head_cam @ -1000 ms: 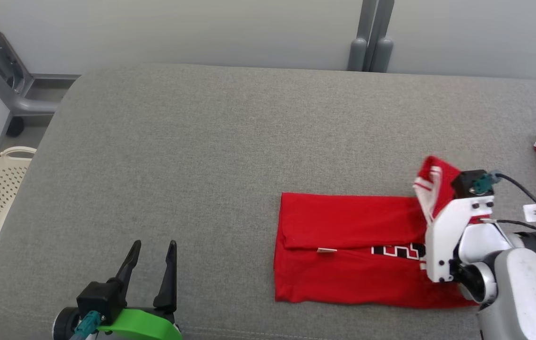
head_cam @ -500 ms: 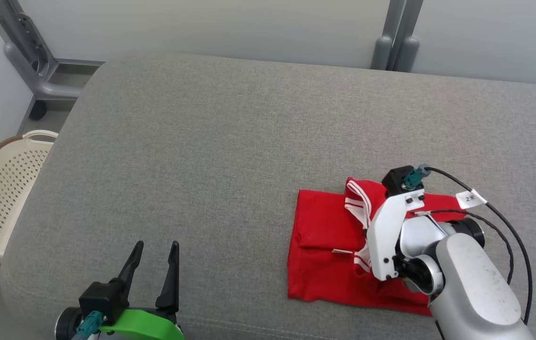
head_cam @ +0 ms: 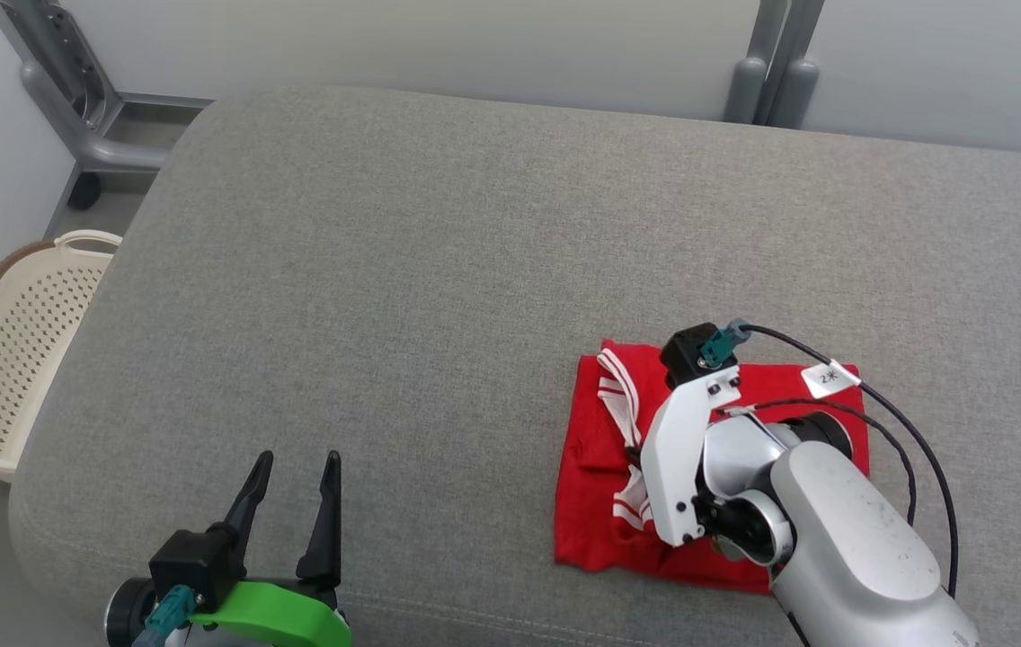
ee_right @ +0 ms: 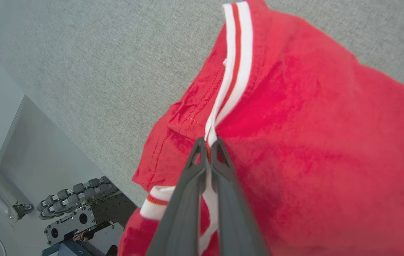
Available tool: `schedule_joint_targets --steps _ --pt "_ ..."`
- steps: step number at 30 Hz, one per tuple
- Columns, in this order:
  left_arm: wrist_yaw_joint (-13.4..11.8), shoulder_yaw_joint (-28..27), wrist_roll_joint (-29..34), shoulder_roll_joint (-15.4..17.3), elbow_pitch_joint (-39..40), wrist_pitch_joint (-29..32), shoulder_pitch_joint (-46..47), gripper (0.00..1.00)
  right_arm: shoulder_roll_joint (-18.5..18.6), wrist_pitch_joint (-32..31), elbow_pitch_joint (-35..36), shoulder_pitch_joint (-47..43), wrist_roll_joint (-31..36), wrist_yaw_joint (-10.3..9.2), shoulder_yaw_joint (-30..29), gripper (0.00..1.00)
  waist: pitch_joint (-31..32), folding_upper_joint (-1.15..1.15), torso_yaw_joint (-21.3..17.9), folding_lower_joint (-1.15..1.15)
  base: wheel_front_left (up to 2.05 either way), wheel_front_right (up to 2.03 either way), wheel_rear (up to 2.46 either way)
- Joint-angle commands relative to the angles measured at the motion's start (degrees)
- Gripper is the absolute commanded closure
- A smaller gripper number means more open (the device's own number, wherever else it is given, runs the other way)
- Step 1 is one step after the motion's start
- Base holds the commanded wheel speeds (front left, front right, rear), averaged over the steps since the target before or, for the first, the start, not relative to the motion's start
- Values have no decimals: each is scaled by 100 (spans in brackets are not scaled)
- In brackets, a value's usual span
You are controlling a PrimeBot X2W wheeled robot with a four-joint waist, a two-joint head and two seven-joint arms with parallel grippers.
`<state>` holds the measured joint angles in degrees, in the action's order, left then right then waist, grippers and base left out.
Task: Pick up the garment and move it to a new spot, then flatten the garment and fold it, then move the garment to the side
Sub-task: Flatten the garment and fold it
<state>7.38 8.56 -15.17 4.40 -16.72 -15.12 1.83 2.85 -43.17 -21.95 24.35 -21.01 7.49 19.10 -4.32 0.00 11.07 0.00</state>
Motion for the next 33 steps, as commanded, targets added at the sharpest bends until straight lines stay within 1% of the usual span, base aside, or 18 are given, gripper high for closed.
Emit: schedule_joint_targets --steps 1,17,18,19,20,27,30,33 --pt "15 -8 -41 -9 -1 -4 59 0 9 54 -42 81 -60 -2 75 100 -8 0 13 0 0 0 0" --pt "16 -28 -43 -53 -22 -4 123 0 6 376 -419 282 -390 -2 523 100 -72 0 34 0 0 0 0" --pt "16 -29 -46 -53 -27 -3 123 0 6 424 -420 294 -407 -2 534 58 -69 0 32 0 0 0 0" --pt "16 -28 -48 -54 -31 -4 124 0 8 451 -432 295 -437 -2 568 11 -67 0 30 0 0 0 0" --pt "16 -30 -51 -55 -34 -3 124 0 7 482 -438 291 -472 -2 595 0 -62 0 27 0 0 0 0" --pt "16 -78 -56 -43 -35 -3 60 0 11 772 -392 356 -753 -2 531 0 0 0 -39 0 0 0 0" --pt "16 -128 -35 -37 -5 -4 14 0 14 904 -308 394 -835 -2 313 0 31 0 -114 0 0 0 0" --pt "13 -209 16 -41 36 -4 -40 0 15 1018 -224 385 -596 -2 -62 0 70 0 -224 0 0 0 0"
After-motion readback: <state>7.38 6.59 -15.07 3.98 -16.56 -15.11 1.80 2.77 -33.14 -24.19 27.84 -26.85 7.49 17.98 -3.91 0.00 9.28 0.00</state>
